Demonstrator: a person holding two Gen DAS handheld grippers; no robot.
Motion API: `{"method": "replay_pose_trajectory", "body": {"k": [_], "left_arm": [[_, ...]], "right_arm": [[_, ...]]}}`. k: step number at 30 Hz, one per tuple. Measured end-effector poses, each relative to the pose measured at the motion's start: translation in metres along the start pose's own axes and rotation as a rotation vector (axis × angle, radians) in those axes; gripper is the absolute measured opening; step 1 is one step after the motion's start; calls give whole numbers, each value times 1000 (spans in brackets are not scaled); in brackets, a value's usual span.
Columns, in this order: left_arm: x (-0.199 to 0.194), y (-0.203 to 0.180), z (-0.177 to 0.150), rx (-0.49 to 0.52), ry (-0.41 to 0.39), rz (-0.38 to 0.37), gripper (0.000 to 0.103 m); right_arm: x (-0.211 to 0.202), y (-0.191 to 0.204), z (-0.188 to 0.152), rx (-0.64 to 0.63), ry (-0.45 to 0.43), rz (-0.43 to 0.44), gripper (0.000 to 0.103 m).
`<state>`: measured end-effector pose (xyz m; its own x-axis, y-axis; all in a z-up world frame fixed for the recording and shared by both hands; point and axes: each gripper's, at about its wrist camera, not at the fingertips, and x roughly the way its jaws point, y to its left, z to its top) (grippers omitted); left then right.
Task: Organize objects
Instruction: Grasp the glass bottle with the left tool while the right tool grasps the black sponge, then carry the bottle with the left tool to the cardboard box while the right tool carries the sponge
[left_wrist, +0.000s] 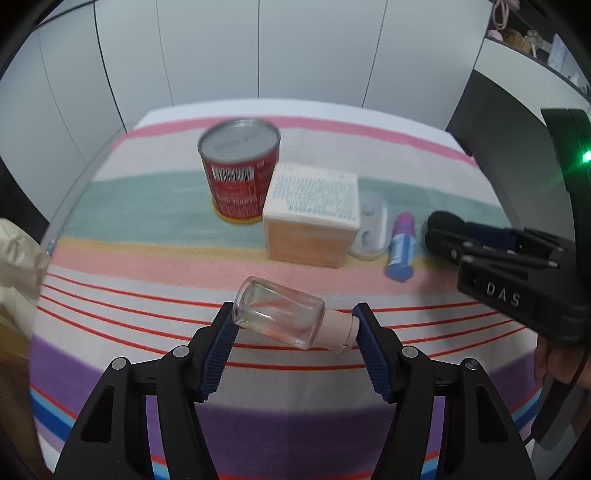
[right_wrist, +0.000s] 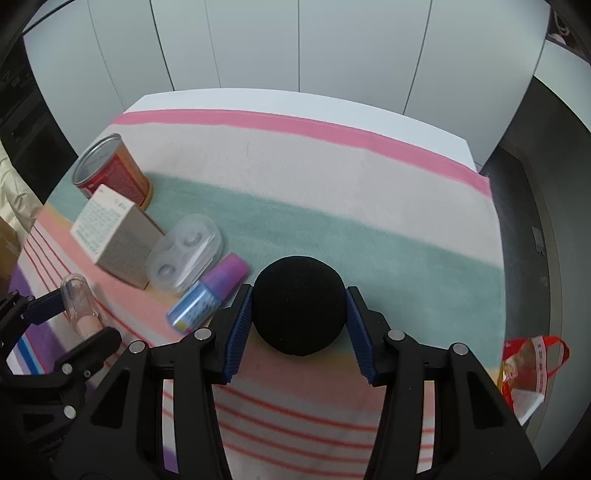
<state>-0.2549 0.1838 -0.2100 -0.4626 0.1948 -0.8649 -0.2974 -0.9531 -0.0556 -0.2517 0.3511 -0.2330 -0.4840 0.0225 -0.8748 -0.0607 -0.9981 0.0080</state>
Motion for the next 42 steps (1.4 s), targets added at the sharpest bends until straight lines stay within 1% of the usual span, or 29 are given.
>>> {"method": "replay_pose_trajectory", "body": {"k": [2, 5, 12, 20, 24, 25, 26, 28, 29, 32, 35, 39, 42], "left_arm": [[-13, -2, 2, 12, -20, 9, 65], [-32, -3, 5, 10, -40, 0, 65], [-79, -3, 3, 18, -60, -18, 65], [-130, -2, -13, 5, -78, -25, 65], [-159, -1, -22, 17, -104, -25, 64], [-166, 0, -24, 22, -104, -15, 64], [-175, 1, -27, 11, -111, -6, 64], [-190, 1, -32, 3, -135, -17, 65], [-197, 0, -34, 8, -146, -15, 65], [-210, -1, -34, 11, -153, -46, 65], [-222, 5, -30, -7, -177, -69, 65], [-231, 16, -30, -5, -211, -58, 65], [-233, 29, -30, -22, -217, -46, 65]], "right_arm": [[-10, -1, -4, 23, -1, 9, 51], [-28, 1, -10, 31, -7, 10, 51], [-81, 10, -25, 32, -31, 13, 51], [-145, 20, -42, 24, -60, 25, 51], [-178, 28, -52, 20, -80, 27, 51], [-187, 30, -54, 20, -82, 28, 51], [-194, 32, -56, 18, -83, 31, 51], [-207, 36, -58, 13, -90, 37, 51], [-213, 39, -59, 8, -93, 40, 51], [-229, 50, -61, -19, -100, 44, 51], [-238, 62, -62, -46, -111, 55, 51], [-247, 75, -60, -82, -145, 62, 51], [-251, 76, -52, -53, -154, 62, 51]]}}
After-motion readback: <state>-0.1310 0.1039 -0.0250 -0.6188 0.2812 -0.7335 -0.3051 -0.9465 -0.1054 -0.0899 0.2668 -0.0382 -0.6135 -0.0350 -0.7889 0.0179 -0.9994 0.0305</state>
